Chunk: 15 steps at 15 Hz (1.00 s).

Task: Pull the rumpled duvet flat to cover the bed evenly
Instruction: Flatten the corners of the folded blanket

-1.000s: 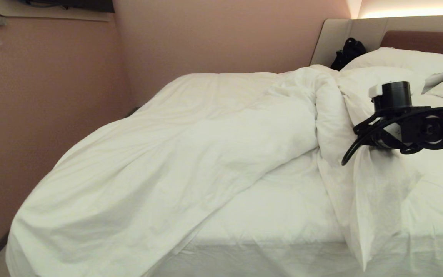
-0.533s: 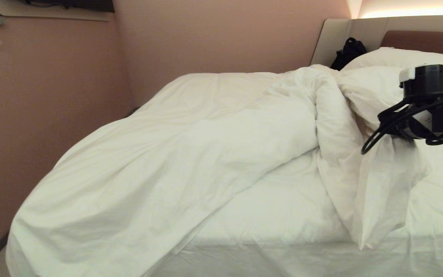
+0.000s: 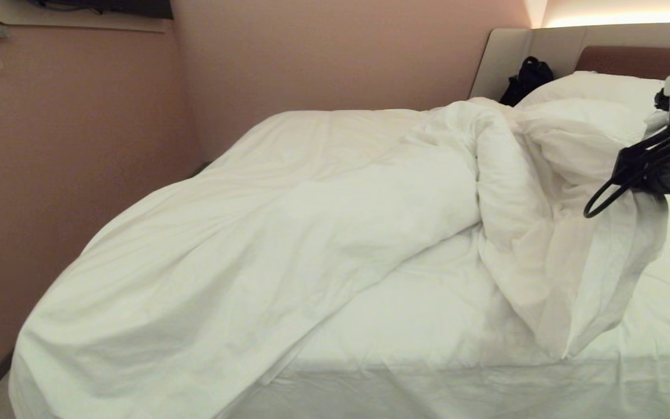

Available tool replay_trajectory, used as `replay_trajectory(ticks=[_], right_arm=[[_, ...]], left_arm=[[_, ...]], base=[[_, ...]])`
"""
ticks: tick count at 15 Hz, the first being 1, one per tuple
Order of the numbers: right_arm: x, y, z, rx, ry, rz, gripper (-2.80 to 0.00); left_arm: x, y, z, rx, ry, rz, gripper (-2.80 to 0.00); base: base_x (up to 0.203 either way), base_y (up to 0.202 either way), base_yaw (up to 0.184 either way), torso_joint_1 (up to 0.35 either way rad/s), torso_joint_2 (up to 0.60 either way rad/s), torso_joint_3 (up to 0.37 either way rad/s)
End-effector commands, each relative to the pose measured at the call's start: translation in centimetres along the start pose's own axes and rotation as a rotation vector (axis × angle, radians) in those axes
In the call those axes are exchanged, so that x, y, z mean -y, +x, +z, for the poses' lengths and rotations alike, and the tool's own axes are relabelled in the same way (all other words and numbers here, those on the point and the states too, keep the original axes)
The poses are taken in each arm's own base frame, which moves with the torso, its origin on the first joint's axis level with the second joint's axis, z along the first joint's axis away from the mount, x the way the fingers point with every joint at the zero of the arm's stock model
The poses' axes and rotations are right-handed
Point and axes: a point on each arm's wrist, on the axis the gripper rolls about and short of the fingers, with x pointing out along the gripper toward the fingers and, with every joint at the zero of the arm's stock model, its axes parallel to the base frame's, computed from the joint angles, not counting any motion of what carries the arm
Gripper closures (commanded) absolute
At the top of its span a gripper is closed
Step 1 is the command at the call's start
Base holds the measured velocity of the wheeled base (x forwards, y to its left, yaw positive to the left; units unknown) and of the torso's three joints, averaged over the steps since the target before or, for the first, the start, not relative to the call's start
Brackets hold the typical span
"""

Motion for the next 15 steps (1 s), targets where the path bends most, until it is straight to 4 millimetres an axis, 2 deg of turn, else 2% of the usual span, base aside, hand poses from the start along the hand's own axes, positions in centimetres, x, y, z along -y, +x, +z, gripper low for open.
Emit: replay_trajectory(ticks=[1, 11, 15], right_arm=[[0.9, -1.5, 0.9, 0.027, 0.019, 0.001, 0.0], [1.8, -3.7, 1.5, 0.058, 0.036, 0.017, 0.0], [3.6, -4.5, 2.5, 0.097, 0.059, -0.021, 0.0]], left_arm=[[0.0, 0.0, 0.0, 0.001, 0.0, 0.001, 0.0], [0.0, 0.0, 0.0, 0.001, 0.0, 0.001, 0.0], [0.0, 0.0, 0.0, 0.001, 0.0, 0.001, 0.0]], base=[[0.0, 0.0, 0.0, 0.0, 0.0, 0.0], [0.0, 0.0, 0.0, 0.0, 0.0, 0.0], [0.0, 0.0, 0.0, 0.0, 0.0, 0.0]])
